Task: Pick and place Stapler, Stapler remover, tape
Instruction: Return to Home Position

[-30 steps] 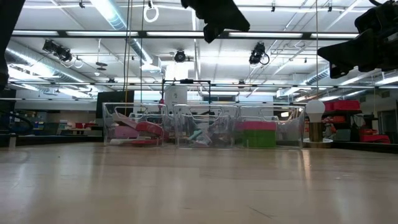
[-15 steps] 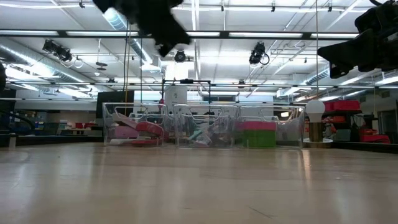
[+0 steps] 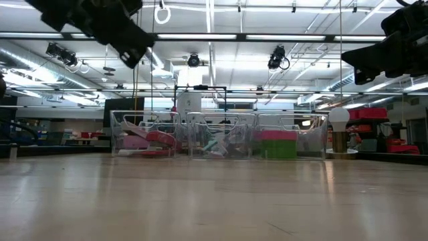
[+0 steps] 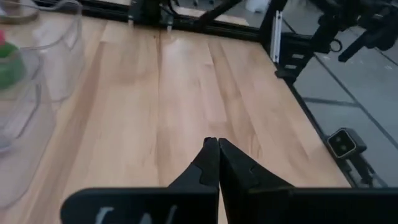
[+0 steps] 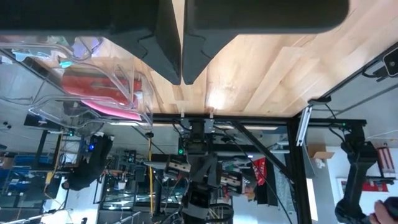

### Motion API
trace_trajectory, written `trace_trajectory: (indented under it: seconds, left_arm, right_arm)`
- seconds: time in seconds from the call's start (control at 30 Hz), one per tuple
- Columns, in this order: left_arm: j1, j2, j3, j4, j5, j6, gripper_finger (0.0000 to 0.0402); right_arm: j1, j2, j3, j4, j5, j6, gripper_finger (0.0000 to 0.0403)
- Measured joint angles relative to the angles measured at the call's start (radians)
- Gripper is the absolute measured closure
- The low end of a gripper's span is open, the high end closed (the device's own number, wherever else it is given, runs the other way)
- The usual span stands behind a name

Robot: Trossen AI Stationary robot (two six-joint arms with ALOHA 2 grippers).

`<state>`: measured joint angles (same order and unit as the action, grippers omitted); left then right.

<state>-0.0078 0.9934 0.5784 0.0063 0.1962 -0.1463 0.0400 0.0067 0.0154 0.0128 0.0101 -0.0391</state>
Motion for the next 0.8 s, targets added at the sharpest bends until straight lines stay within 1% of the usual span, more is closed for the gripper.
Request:
trace_trajectory:
  seconds: [0.17,0.33,0.6,0.8]
  left_arm:
    - [0.003,-0.103,-0.094,0.062,-0.021,-0.001,0.0402]
    - [0.004,-0.188,-0.18,0.181,-0.053,-0.025,0.0402]
    - [0.005,-0.271,-0.282,0.335,-0.067,-0.059,0.0402]
    - [0.005,-0.346,-0.352,0.389,-0.115,-0.08,0.0402]
  right_arm:
    - [0.0,0.003,0.0,0.0,0.001,0.0,0.0385]
    - [0.0,0.004,0.0,-0.001,0.0,0.0,0.0385]
    - [0.0,0.005,0.0,-0.001,0.001,0.0,0.0385]
    - [0.0,0.005,0.0,-0.001,0.0,0.0,0.0385]
